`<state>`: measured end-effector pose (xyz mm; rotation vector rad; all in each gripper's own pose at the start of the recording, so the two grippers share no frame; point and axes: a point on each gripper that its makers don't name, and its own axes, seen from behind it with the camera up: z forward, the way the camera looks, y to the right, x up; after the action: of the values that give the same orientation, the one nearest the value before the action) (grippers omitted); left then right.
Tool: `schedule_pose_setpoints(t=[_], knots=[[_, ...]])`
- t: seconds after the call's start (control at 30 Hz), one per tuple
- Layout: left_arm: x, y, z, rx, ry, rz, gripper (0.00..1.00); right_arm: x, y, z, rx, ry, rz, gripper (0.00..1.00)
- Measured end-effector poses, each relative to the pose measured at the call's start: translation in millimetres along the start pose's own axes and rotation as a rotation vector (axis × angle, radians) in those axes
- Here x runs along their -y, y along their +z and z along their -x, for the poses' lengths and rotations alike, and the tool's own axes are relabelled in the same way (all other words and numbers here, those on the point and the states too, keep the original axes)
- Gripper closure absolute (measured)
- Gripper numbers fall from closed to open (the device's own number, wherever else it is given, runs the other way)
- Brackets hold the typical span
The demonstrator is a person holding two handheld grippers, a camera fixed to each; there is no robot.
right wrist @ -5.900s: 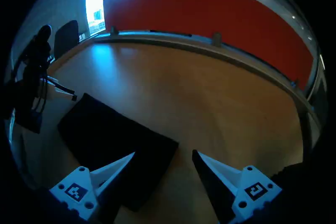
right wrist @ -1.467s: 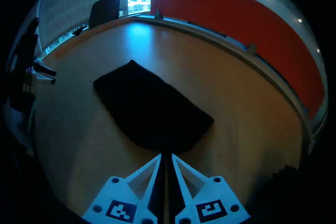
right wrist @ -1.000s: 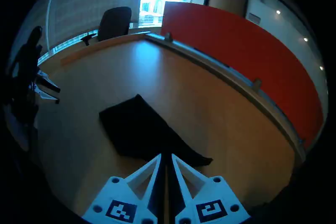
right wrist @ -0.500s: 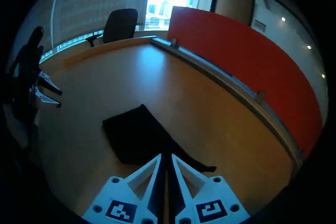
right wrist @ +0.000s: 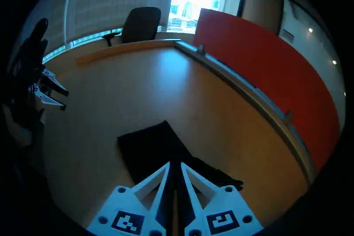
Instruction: Fold towel
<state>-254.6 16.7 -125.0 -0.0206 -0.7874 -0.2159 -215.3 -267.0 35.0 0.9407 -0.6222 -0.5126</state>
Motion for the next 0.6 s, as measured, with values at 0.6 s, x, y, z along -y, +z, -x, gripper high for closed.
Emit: schedule_pose_setpoints(t=[0.6], knots=[[7.4,-23.8,3.9,-0.039,-0.06,-0.025,0.12,81.3,84.8,3.2,0.101,-0.075,-0.173,0.95]])
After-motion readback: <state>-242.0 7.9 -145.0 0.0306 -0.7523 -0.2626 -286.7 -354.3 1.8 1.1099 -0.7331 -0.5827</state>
